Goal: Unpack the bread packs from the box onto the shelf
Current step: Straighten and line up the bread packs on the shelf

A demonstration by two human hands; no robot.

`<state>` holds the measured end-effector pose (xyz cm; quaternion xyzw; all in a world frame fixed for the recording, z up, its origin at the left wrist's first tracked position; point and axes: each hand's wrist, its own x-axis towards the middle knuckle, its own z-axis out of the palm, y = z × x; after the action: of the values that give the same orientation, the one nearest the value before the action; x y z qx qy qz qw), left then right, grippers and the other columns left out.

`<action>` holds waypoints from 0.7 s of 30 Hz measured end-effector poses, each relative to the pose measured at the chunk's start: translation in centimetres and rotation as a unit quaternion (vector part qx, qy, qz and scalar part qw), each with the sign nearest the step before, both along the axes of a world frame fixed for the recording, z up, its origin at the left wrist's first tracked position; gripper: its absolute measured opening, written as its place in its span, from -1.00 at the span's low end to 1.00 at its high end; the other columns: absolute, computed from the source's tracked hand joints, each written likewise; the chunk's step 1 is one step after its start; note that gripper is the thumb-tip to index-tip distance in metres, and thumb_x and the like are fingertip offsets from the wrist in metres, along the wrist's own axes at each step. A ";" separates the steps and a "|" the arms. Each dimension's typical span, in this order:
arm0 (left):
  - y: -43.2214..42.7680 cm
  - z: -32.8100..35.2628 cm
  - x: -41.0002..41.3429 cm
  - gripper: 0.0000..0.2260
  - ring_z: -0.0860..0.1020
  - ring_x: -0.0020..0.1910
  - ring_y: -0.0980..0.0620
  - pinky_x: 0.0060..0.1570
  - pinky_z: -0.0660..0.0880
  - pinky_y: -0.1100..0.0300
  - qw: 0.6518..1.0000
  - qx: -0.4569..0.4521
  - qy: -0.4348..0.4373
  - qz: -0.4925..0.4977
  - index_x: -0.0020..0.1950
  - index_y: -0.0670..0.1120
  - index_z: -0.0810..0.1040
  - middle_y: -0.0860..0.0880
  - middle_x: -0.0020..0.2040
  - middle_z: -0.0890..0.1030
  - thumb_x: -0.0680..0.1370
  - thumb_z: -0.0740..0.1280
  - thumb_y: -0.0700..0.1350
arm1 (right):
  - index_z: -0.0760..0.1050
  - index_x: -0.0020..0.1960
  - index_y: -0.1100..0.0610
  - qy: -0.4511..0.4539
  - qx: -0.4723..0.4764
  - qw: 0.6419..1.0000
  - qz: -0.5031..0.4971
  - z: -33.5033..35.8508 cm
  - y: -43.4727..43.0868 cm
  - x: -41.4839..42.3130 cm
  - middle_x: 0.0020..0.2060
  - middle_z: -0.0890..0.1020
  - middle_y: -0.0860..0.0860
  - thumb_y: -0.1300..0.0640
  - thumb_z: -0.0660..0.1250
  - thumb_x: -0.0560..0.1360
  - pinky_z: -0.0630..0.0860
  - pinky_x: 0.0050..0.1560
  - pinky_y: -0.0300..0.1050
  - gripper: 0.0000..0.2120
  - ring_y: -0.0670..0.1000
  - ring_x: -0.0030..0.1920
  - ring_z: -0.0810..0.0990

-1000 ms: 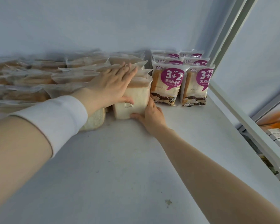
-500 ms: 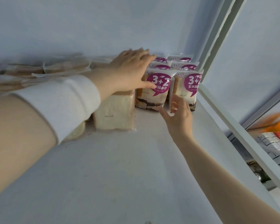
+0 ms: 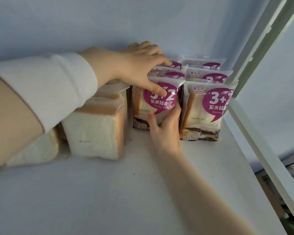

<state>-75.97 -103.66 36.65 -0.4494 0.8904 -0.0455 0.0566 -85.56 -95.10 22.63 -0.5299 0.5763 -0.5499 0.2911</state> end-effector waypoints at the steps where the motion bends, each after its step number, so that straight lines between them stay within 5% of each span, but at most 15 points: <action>1: -0.1 0.0 0.1 -0.06 0.17 0.41 -0.05 0.38 0.11 -0.01 1.000 -0.002 -0.003 -0.004 0.47 0.13 0.16 -0.03 0.40 0.25 0.13 0.09 0.48 | 0.00 0.48 0.18 -0.008 0.004 1.000 0.010 0.0 0.0 -0.1 0.44 0.25 0.08 0.04 0.34 0.46 0.19 0.46 0.01 -0.25 0.00 0.47 0.19; 6: -0.4 0.5 0.0 -0.10 0.19 0.37 -0.03 0.32 0.15 0.02 1.000 0.015 -0.004 -0.003 0.41 0.25 0.19 -0.02 0.30 0.27 0.09 0.08 0.50 | 0.01 0.50 0.14 -0.040 0.008 0.999 0.013 0.6 -1.0 -0.3 0.44 0.28 0.03 -0.16 0.34 0.37 0.22 0.45 0.00 -0.13 -0.05 0.46 0.23; 12: -0.7 1.5 1.1 -0.09 0.16 0.39 -0.02 0.33 0.23 0.01 0.999 0.040 -0.009 -0.010 0.33 0.13 0.32 -0.03 0.36 0.25 0.05 0.14 0.50 | 0.22 0.37 0.12 -0.036 0.046 0.997 0.060 0.1 -1.1 -0.1 0.24 0.47 0.03 -0.07 0.43 0.38 0.43 0.28 0.05 -0.32 0.00 0.27 0.44; 16: -0.3 0.9 1.1 -0.12 0.07 0.44 -0.02 0.39 0.10 0.04 0.998 0.058 0.007 -0.014 0.42 0.12 0.22 -0.01 0.44 0.16 0.14 0.19 0.42 | 0.03 0.48 0.07 -0.036 0.028 0.996 0.080 0.6 -2.0 -0.8 0.40 0.33 0.01 -0.24 0.41 0.29 0.33 0.40 0.03 -0.06 -0.03 0.41 0.30; 21: -0.5 0.0 1.7 -0.13 0.10 0.41 -0.02 0.38 0.11 0.03 1.000 0.025 0.009 -0.016 0.44 0.12 0.20 -0.02 0.42 0.20 0.17 0.10 0.44 | 0.08 0.46 0.14 -0.080 0.039 0.984 0.153 0.8 -3.0 -1.6 0.30 0.41 -0.01 0.18 0.42 0.41 0.41 0.12 -0.51 -0.25 -0.15 0.25 0.43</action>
<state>-74.28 -104.21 36.66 -0.4337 0.8989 -0.0201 0.0590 -87.16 -98.15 23.41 -0.5544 0.4844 -0.5170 0.4368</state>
